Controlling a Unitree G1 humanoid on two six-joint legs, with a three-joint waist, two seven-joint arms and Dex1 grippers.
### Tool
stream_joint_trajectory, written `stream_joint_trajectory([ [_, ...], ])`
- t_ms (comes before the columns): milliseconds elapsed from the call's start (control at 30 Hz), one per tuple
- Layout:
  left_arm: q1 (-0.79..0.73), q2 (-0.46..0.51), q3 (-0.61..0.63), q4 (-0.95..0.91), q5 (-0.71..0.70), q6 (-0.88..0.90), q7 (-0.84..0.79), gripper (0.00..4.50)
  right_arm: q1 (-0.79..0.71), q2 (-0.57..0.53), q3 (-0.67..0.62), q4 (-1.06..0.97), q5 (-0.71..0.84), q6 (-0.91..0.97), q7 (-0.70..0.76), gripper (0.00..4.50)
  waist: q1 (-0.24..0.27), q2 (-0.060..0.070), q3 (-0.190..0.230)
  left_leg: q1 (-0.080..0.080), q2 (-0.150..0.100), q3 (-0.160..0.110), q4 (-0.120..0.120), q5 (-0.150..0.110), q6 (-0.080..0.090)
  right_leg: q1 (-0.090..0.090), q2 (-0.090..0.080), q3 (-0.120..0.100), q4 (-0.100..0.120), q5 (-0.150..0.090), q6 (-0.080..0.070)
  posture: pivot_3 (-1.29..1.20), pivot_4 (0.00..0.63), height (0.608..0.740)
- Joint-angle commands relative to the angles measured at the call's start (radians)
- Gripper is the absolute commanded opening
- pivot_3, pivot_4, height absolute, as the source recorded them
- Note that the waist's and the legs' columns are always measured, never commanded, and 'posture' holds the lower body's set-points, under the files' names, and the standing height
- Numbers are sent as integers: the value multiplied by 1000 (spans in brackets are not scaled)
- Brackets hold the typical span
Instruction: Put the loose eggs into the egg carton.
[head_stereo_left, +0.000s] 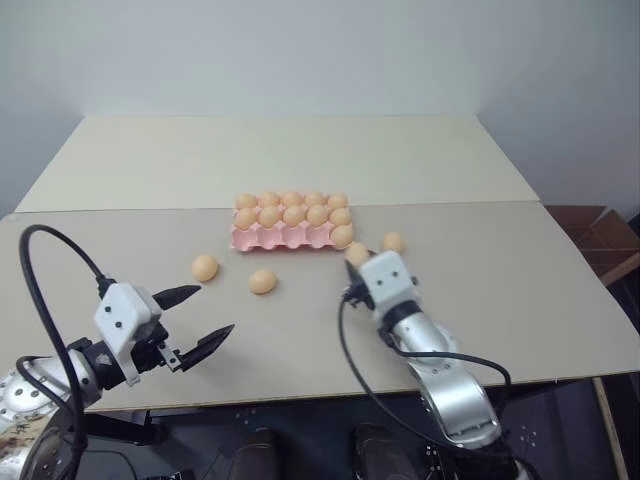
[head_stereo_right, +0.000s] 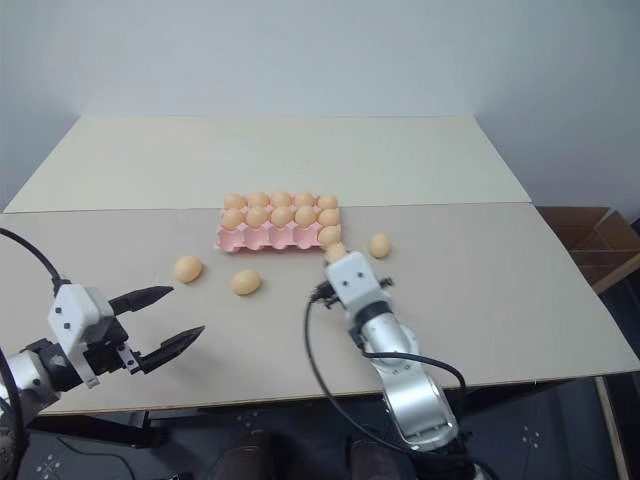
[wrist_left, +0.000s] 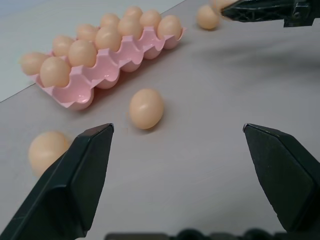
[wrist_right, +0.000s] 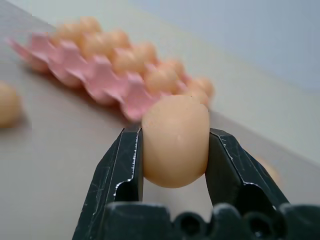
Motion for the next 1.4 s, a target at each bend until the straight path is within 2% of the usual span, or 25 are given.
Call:
stream_joint_trajectory([
  [33,-16,18,39,-12,-18,18,11,4500,-100,31,26,88,12,-54,45,1524,0,0,0,-1,0,0,0,0,0,0,0,0,0,0,0,0,150,740],
  [233,-53,14,18,-28,-21,36,36,4500,-293,83,12,402,4,-179,43,1523,1,0,0,-1,-1,0,0,0,0,0,-1,0,0,0,0,0,150,740],
  [533,-98,32,-6,-41,-33,57,36,4500,-455,91,-33,744,-14,-328,7,1523,-3,0,0,-1,-1,0,0,0,0,-1,-1,0,1,1,0,0,150,740],
  [700,-123,32,-13,-40,-37,66,34,4500,-493,95,-67,823,-12,-348,-19,1523,-4,0,0,-1,-1,1,0,0,0,-1,-1,0,1,1,0,0,150,740],
  [967,-140,31,-20,-37,-38,65,29,4500,-499,104,-119,829,22,-296,8,1523,-4,0,0,-1,-1,0,0,0,0,-1,-2,0,2,1,0,0,150,740],
  [1233,-151,29,-29,-32,-34,64,28,4500,-508,119,-157,798,62,-236,39,4206,-4,0,0,-1,-1,0,-1,0,0,-1,-2,0,2,1,0,0,150,740],
  [1400,-154,20,-32,-37,-42,68,38,4500,-487,129,-202,689,111,-216,49,4206,-3,1,1,-1,-1,0,-1,0,0,-2,-2,0,2,1,0,0,150,740],
])
